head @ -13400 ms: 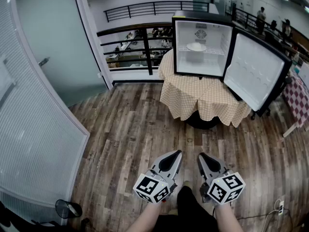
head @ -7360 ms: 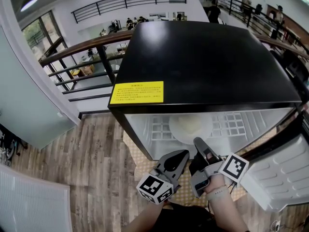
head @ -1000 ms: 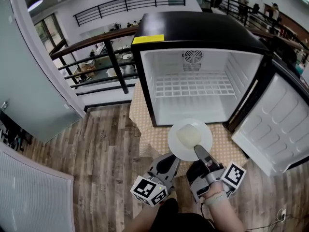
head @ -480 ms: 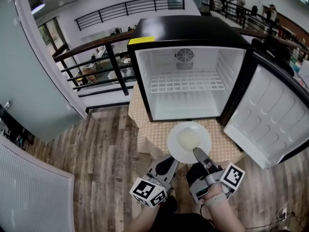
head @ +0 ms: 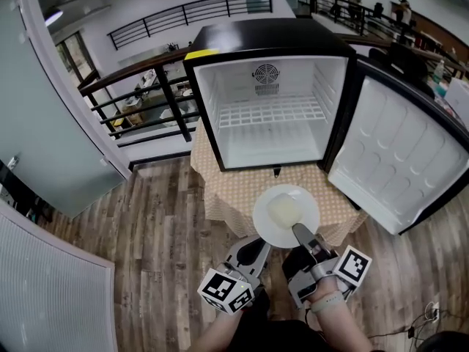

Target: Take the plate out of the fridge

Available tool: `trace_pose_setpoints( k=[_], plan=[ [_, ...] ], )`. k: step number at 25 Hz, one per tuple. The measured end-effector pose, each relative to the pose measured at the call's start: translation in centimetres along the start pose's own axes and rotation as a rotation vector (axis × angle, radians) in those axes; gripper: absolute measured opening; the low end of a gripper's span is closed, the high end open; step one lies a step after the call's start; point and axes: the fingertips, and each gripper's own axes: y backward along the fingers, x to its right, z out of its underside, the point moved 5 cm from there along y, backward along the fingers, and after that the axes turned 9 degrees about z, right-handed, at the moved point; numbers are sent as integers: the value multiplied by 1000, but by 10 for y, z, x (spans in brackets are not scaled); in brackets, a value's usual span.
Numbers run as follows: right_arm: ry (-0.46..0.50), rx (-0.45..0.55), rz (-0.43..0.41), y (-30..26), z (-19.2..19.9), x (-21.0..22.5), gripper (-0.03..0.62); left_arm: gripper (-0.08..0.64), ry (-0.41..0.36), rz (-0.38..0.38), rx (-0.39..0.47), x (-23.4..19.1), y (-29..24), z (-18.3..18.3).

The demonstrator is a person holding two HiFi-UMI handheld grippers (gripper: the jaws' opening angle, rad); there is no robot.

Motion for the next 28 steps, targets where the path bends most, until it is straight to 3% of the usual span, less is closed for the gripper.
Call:
trace_pose_setpoints(
  k=[13,28],
  plan=[
    [5,25,-8,78,22,7,51,9,-1,32,4,69,25,14],
    [-5,20,-26,125,46,11,51,9,-7,-13,-1,106,66,27]
  ],
)
